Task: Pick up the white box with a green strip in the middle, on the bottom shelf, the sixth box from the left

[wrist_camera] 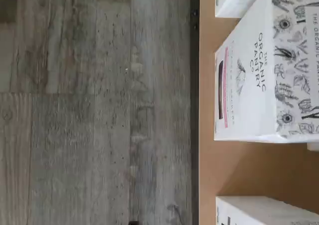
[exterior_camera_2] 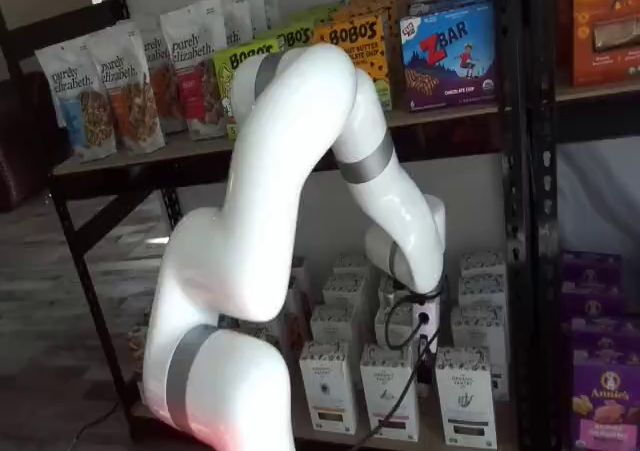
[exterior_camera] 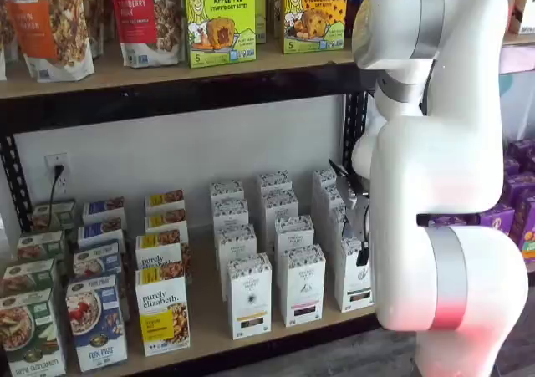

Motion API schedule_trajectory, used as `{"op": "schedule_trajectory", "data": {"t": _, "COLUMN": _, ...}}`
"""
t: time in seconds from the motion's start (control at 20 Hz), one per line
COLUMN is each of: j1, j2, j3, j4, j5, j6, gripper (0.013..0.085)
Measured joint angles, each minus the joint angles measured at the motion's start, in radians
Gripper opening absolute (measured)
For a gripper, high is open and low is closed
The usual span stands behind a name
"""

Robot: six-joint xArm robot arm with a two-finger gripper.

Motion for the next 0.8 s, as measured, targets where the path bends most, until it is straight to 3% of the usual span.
{"op": "schedule_trajectory", "data": {"t": 0.1, "j1": -0.001, "j2": 0.014, "j3": -0.028, "j4": -0.053, "j5": 0.027, "j6": 0.050, "gripper": 0.0850}}
{"op": "schedule_trajectory", "data": {"t": 0.2, "j1": 0.002, "j2": 0.033, "j3": -0.056, "j4": -0.077, "j5": 0.040, "j6": 0.076, "gripper": 0.0850}}
{"op": "schedule_trajectory", "data": {"t": 0.8, "j1": 0.004, "j2": 0.138, "j3": -0.169, "j4": -0.067, "j5": 0.012, "j6": 0.069, "gripper": 0.0850}}
